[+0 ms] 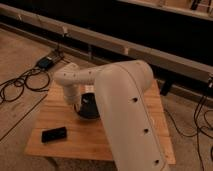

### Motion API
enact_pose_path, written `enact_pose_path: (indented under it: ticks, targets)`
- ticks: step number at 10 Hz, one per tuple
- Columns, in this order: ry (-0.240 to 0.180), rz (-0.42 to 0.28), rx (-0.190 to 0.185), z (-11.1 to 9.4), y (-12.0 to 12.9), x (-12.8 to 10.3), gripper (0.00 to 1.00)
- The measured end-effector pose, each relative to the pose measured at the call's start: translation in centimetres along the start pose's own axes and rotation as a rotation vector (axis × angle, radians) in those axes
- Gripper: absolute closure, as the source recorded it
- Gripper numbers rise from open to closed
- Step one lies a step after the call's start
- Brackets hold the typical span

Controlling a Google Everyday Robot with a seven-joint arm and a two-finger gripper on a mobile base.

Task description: Drag the ceramic bowl in a circle

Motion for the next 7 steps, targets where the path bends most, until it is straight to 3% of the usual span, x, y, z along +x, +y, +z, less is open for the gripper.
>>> enact_pose_path:
  ticks: [2,4,7]
  targets:
    - [0.038,-0.005,-0.044,-0.7,2.0,1.8,1.0]
    - [0.099,0.01,-0.09,-1.5,3.9,5.0,1.0]
    - [0.172,0.081,-0.123,-2.1,3.4,9.1,1.0]
